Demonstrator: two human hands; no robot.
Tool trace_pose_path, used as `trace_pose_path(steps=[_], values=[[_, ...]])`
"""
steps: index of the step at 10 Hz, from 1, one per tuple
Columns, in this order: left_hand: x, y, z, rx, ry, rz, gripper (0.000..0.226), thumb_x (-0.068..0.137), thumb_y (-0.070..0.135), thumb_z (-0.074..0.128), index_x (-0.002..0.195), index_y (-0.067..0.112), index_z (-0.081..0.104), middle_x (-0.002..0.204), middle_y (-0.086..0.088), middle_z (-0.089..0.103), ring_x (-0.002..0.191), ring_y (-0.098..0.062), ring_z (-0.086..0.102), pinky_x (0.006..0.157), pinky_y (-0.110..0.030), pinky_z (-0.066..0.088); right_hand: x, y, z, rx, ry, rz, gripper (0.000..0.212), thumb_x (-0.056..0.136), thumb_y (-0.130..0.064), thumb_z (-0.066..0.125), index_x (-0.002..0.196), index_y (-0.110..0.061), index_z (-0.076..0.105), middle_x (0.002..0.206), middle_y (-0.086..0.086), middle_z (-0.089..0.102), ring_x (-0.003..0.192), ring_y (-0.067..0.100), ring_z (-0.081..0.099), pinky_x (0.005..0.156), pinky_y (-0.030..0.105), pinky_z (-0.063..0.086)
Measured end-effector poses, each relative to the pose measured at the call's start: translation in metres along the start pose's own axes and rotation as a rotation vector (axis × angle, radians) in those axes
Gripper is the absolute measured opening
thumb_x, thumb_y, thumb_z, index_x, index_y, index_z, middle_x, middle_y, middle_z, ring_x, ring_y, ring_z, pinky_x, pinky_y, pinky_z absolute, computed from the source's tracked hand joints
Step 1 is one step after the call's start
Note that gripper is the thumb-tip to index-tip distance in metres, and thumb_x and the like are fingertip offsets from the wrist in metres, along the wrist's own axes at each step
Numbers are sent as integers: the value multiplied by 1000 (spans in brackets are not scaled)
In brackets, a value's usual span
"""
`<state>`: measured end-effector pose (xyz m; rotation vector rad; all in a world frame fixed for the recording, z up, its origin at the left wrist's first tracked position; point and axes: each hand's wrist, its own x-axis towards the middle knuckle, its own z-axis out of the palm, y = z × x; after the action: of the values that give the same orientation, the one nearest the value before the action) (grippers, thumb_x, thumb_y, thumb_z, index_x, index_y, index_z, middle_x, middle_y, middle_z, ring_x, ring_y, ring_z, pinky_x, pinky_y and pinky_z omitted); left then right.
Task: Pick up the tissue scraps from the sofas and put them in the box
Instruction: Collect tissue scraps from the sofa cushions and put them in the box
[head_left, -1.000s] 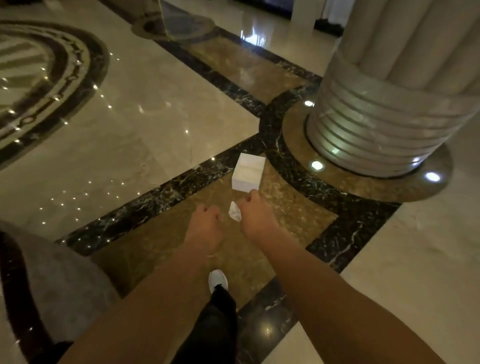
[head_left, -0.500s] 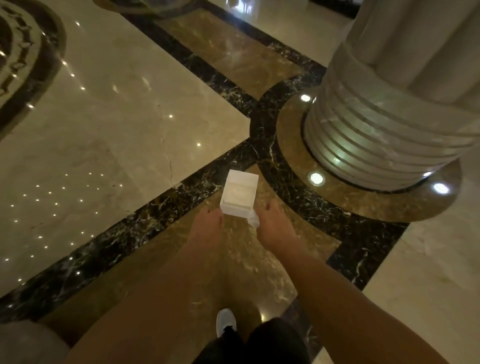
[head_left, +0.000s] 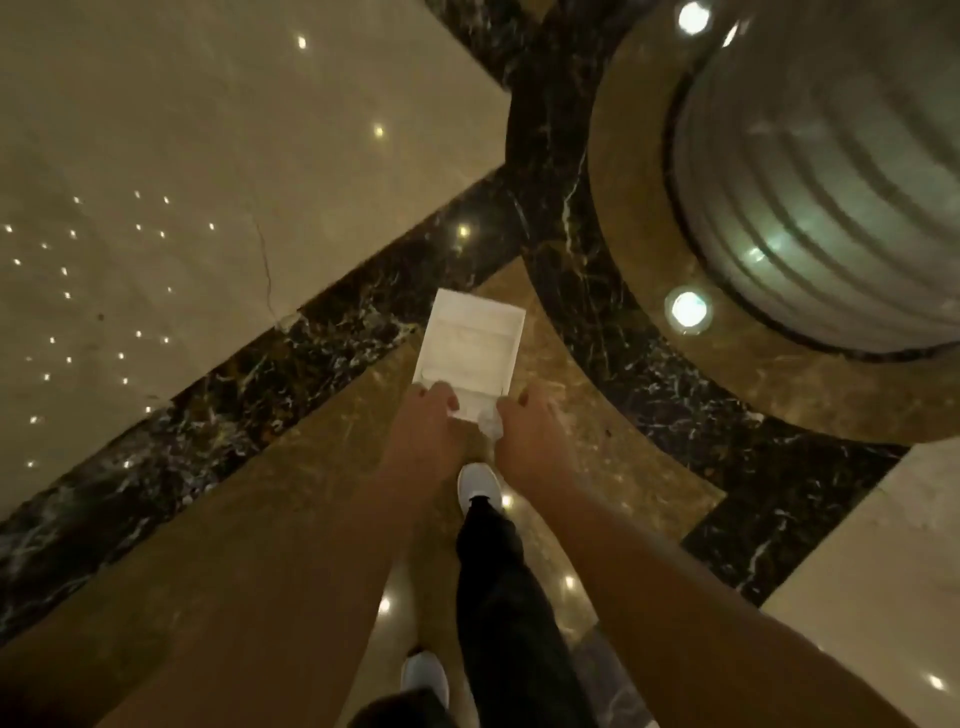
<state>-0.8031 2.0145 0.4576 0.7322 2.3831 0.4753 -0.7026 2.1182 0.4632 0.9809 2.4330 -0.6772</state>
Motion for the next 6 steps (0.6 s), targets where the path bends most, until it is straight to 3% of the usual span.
trace_pose_path(steps=[1, 2, 3, 4, 5, 6], values=[[97, -27, 53, -174, -172, -120, 34, 80, 12, 66, 111, 17, 54, 114, -8, 55, 101, -24, 54, 76, -27, 40, 110, 30, 53, 65, -81, 14, 30, 91, -16, 56, 119, -7, 57, 122, 17, 47, 106, 29, 50, 83, 31, 42], [165, -65, 104, -166, -176, -143, 43, 78, 7, 69, 116, 8, 49, 118, -16, 50, 102, -27, 51, 80, -28, 42, 186, 50, 92, 112, -100, 14, 29, 88, -14, 57, 116, -7, 55, 119, 16, 48, 101, 25, 49, 75, 24, 35], [204, -102, 143, -133, -183, -113, 49, 76, 8, 70, 118, 11, 46, 116, -15, 49, 94, -18, 47, 72, -24, 40, 241, 60, 122, 129, -99, -16, 40, 86, -18, 62, 123, -9, 52, 121, 14, 46, 99, 25, 52, 79, 28, 44], [237, -124, 175, -163, -120, -138, 59, 73, 11, 74, 122, 18, 42, 121, -10, 45, 98, -14, 44, 70, -15, 39, 276, 63, 144, 236, -18, 16, 55, 83, -19, 68, 134, -14, 46, 133, 15, 41, 108, 32, 54, 88, 40, 51], [253, -134, 189, -197, -60, -143, 88, 65, 21, 84, 136, 20, 32, 138, -7, 36, 113, -9, 35, 90, -16, 29, 289, 66, 159, 259, 0, 74, 85, 83, -25, 70, 151, -28, 18, 153, 13, 21, 130, 36, 38, 97, 47, 47], [252, -141, 185, -135, -89, -153, 104, 62, 30, 87, 144, 18, 23, 147, -7, 28, 133, -17, 28, 99, -21, 21, 282, 69, 161, 208, -25, 102, 96, 82, -29, 70, 153, -30, 4, 157, 12, 15, 136, 37, 30, 102, 51, 43]])
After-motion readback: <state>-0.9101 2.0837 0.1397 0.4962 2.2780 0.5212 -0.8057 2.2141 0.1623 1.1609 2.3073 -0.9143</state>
